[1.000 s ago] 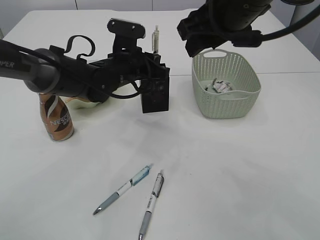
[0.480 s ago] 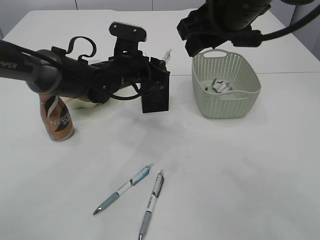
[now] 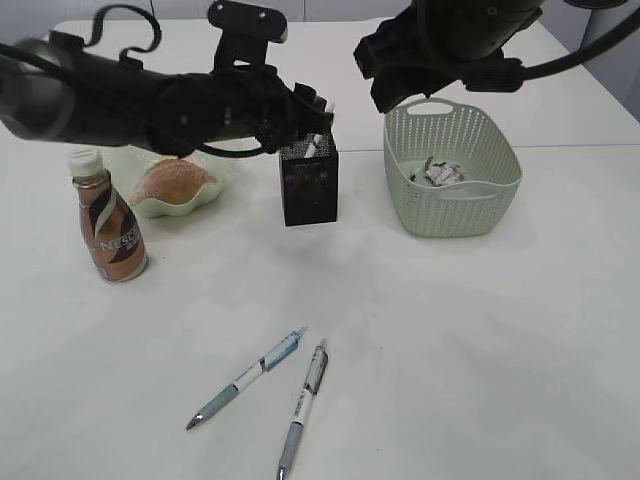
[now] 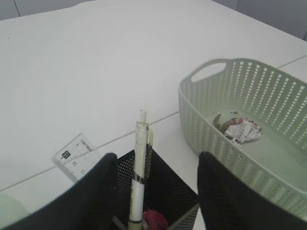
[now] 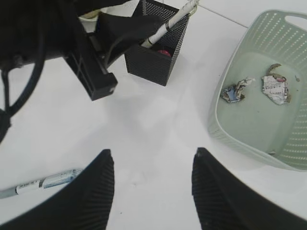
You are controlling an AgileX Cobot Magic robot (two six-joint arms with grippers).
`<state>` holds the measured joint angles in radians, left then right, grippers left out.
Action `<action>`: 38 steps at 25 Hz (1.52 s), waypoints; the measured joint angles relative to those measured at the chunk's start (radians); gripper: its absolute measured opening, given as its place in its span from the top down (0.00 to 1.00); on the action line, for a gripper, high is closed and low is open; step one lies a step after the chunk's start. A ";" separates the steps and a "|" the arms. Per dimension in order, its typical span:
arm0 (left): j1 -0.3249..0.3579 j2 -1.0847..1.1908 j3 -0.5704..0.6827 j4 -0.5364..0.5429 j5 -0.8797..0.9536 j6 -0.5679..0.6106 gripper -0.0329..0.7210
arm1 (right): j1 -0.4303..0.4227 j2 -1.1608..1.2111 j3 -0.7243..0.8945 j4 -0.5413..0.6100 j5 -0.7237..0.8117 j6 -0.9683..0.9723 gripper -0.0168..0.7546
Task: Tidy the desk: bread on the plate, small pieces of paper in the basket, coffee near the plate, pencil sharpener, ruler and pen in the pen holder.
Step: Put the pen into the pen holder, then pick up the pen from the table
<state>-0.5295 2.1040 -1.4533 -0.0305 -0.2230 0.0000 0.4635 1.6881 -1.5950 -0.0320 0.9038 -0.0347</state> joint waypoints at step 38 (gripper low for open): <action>-0.155 0.000 -0.062 0.017 1.338 0.048 0.43 | 0.000 0.000 -0.036 0.000 0.332 0.029 0.48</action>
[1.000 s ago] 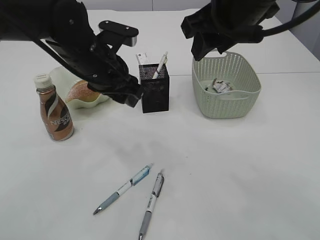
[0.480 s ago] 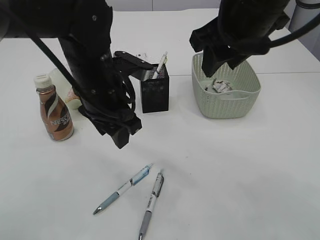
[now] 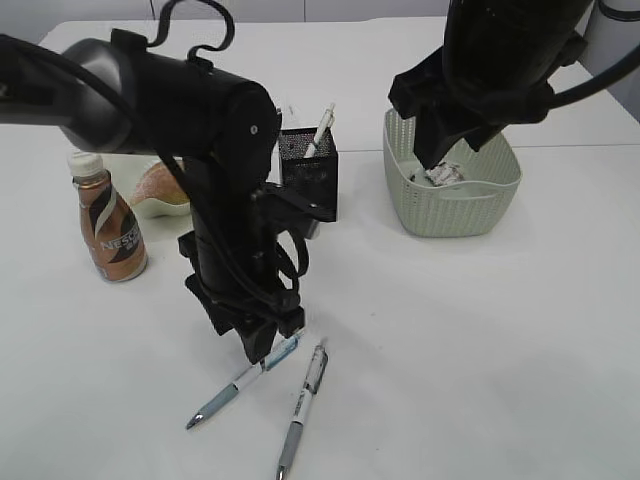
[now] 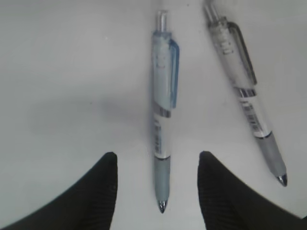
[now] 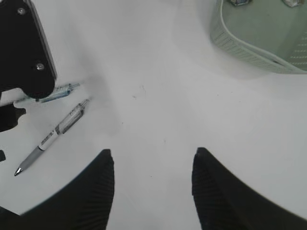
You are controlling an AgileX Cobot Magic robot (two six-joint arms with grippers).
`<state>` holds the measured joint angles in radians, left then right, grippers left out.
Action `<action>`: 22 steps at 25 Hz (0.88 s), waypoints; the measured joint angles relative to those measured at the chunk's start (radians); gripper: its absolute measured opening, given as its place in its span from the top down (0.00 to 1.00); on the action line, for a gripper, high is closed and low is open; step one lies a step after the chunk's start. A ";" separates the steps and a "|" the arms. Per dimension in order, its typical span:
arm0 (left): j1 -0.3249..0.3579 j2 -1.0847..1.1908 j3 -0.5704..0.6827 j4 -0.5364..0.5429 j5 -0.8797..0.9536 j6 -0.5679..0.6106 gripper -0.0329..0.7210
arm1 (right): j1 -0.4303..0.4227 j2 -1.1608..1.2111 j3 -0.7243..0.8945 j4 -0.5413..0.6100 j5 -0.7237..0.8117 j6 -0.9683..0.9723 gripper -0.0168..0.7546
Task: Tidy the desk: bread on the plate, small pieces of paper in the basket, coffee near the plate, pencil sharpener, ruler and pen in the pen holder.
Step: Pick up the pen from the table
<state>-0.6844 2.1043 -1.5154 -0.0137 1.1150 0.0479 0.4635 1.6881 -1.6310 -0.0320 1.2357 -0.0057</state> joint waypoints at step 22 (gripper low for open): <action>-0.004 0.104 -0.002 -0.033 -0.078 0.000 0.44 | 0.000 0.000 0.000 0.000 0.004 -0.022 0.48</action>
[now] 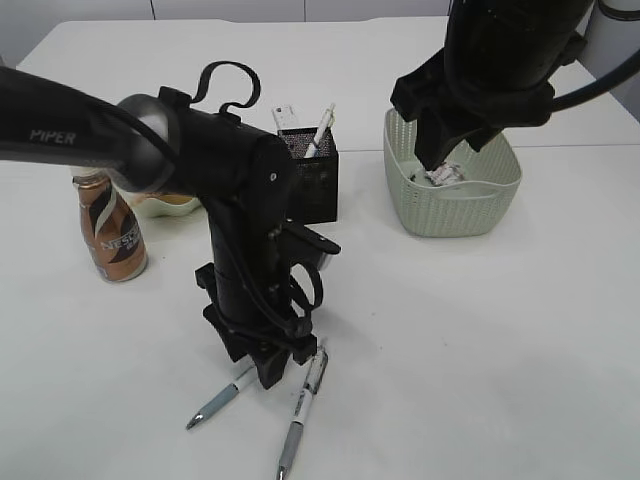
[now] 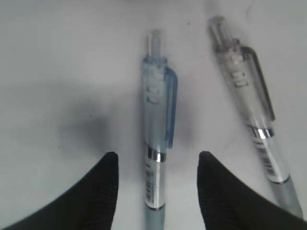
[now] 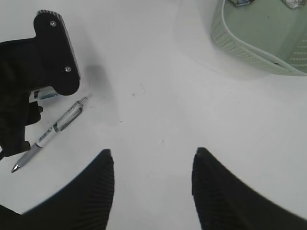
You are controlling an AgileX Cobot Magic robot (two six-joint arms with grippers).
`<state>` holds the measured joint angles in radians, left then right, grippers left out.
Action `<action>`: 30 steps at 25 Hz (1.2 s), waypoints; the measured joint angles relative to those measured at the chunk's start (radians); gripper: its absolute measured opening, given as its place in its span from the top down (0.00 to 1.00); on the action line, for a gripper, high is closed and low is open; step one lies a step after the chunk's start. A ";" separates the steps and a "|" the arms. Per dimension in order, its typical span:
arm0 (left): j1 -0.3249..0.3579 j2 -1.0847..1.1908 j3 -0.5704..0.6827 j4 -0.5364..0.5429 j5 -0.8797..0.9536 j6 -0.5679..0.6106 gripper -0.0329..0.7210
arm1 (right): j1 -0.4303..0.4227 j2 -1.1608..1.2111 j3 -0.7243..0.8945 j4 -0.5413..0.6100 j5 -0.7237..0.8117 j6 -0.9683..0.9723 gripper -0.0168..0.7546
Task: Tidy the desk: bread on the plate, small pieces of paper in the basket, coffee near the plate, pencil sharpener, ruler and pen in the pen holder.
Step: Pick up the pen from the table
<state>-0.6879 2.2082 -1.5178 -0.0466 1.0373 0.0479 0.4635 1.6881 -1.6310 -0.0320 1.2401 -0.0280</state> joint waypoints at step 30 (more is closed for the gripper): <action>0.000 0.024 -0.005 -0.054 0.108 0.000 0.87 | 0.000 0.000 0.000 0.000 0.000 -0.006 0.48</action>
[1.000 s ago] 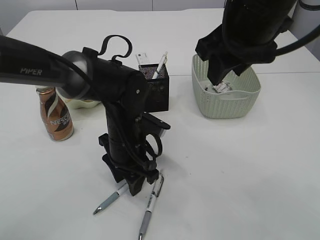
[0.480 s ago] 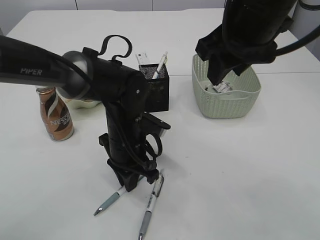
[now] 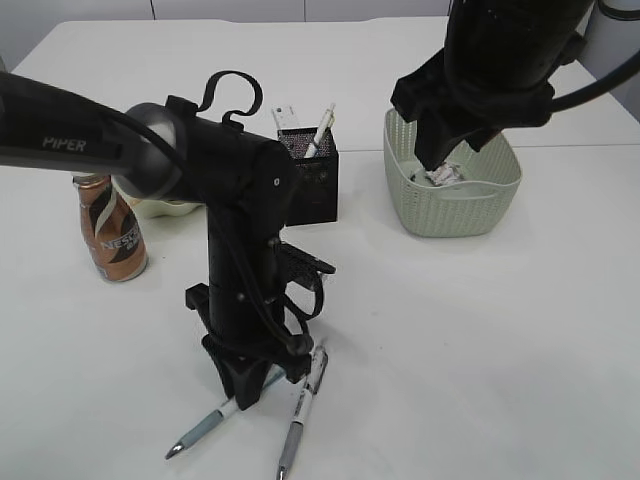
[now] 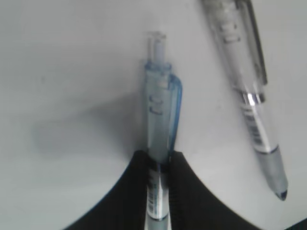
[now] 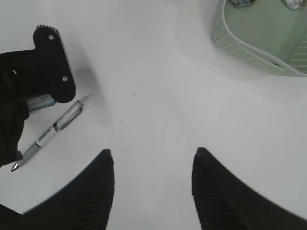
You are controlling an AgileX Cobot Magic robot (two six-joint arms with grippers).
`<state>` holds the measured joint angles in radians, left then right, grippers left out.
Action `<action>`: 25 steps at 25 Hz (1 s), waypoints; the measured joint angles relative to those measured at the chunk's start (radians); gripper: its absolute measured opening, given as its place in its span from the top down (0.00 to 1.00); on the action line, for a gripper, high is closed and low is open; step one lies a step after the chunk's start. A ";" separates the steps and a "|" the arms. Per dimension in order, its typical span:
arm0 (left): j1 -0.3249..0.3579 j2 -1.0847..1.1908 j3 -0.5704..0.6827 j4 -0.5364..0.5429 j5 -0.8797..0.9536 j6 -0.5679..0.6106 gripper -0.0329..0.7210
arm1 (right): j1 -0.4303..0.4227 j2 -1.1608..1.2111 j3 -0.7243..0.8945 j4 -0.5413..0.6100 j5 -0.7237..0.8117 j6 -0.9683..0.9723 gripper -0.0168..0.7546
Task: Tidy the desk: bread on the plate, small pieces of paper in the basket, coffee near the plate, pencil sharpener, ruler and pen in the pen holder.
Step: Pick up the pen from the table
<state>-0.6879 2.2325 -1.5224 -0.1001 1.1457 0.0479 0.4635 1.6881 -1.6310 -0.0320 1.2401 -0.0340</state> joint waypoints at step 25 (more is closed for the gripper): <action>0.000 -0.644 0.685 -0.002 -0.867 -0.059 0.87 | 0.000 0.000 0.000 0.002 -0.008 0.000 0.48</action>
<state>-0.6879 1.5888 -0.8376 -0.1025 0.2790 -0.0110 0.4635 1.6881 -1.6310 -0.0302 1.2323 -0.0340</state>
